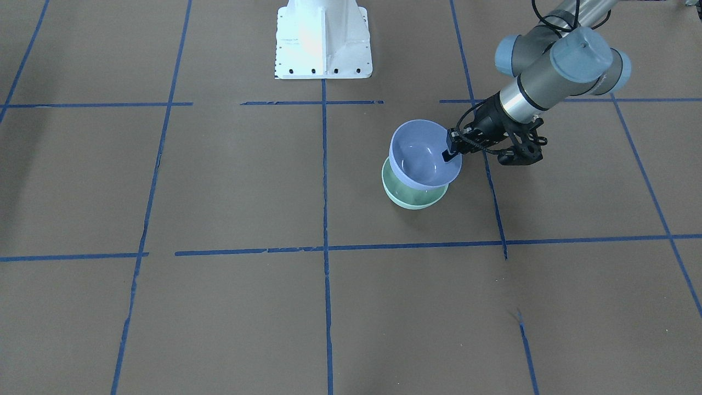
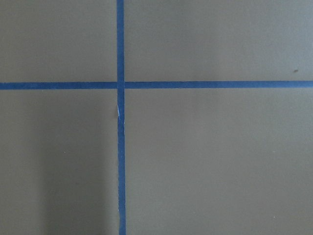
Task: Stack blue bowl on green bowl
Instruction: 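Lower the blue bowl into the green bowl and open the left gripper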
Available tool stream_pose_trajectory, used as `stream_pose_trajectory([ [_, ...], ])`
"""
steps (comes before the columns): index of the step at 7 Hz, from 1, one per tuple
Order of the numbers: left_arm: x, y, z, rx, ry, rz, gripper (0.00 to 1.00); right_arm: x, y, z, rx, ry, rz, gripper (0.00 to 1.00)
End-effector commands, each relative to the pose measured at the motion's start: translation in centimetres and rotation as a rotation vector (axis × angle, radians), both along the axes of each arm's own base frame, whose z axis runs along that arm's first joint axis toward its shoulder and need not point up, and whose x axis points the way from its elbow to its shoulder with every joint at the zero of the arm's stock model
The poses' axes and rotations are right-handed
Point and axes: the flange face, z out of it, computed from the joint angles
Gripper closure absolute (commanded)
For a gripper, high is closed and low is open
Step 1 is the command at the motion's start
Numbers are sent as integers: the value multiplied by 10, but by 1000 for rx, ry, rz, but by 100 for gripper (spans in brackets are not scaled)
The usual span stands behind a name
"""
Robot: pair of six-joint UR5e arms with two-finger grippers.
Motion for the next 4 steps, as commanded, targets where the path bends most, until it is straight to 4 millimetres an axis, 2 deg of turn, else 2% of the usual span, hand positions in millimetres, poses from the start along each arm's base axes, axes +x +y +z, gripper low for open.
stream_pose_trajectory([
  [1,1,0,1,10,-1,5,0,0,0,0,0,1,0,0],
  [3,-6,5,-5,18,11,9,0,0,0,0,0,0,0,0],
  [4,-14,7,-17,37,29,2,0,0,0,0,-1,-1,0,0],
])
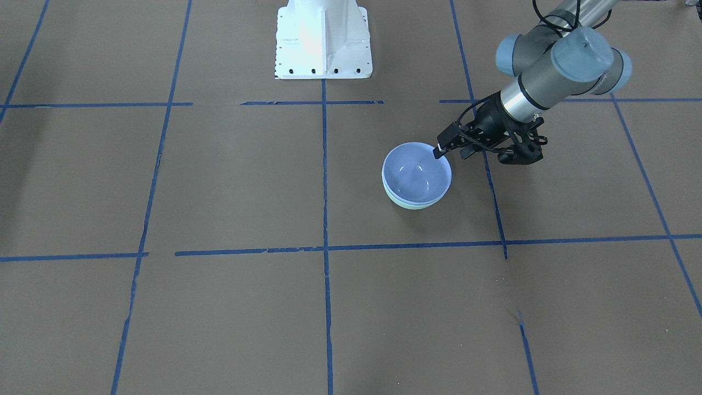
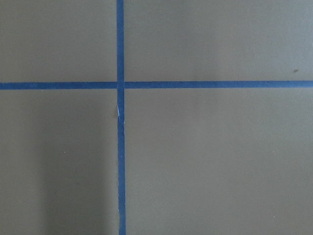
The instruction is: Stack blue bowl on green bowl
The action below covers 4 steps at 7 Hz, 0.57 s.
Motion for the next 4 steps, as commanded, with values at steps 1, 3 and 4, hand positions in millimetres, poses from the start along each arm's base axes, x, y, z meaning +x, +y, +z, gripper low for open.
stream_pose_trajectory([
  [1,-21,-5,-13,45,16,-22,0,0,0,0,1,1,0,0],
  [3,-75,-41,-10,208,-62,-46,0,0,0,0,1,-1,0,0],
  [4,-118,-62,-4,314,-149,-37,0,0,0,0,-1,1,0,0],
])
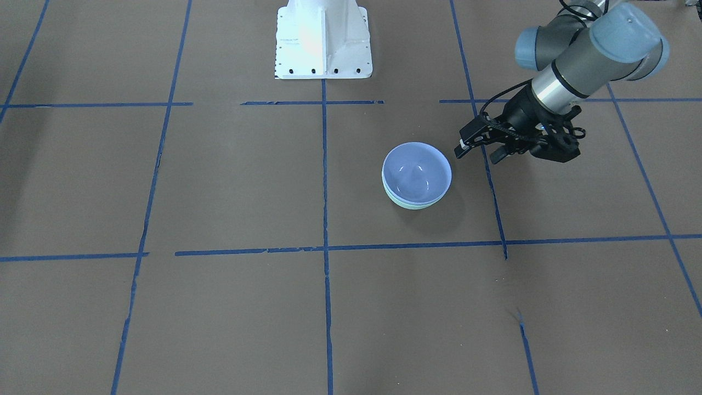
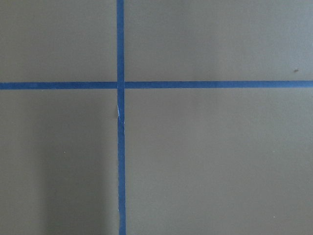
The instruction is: Stack blue bowl on green bowl
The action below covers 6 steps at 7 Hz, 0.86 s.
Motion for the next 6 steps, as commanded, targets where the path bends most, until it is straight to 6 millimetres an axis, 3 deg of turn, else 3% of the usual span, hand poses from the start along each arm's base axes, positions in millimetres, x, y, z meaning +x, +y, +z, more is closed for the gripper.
stream_pose_trajectory([
  [1,-88,-36,22,180,-169,9,0,0,0,0,0,1,0,0],
  [3,-193,-27,81,332,-297,13,0,0,0,0,0,-1,0,0],
  [4,-223,-24,112,351,-352,43,0,0,0,0,-1,1,0,0],
  [6,-275,-22,171,233,-418,34,0,0,0,0,-1,1,0,0],
])
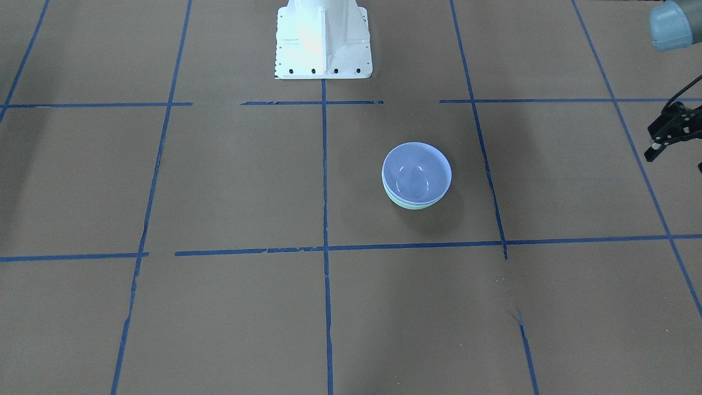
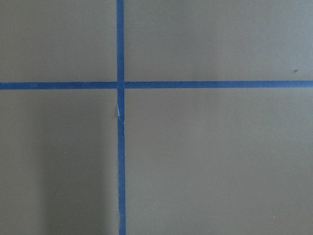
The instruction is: Stack blue bowl on green bowl
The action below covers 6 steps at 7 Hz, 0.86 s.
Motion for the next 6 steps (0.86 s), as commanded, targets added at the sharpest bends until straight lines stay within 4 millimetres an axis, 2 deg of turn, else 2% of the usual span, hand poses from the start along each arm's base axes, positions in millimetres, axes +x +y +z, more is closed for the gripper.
stream_pose_trajectory([
  [1,-80,10,88,-115,-56,-64,0,0,0,0,1,-1,0,0],
  [2,-90,27,133,-118,-87,10,0,0,0,0,-1,1,0,0],
  [3,-91,54,163,-173,-89,20,0,0,0,0,1,1,0,0],
  [4,-90,81,181,-214,-62,31,0,0,0,0,1,1,0,0],
  [5,-89,95,189,-239,-28,38,0,0,0,0,1,1,0,0],
  [6,-95,98,185,-243,-24,21,0,0,0,0,1,1,0,0],
])
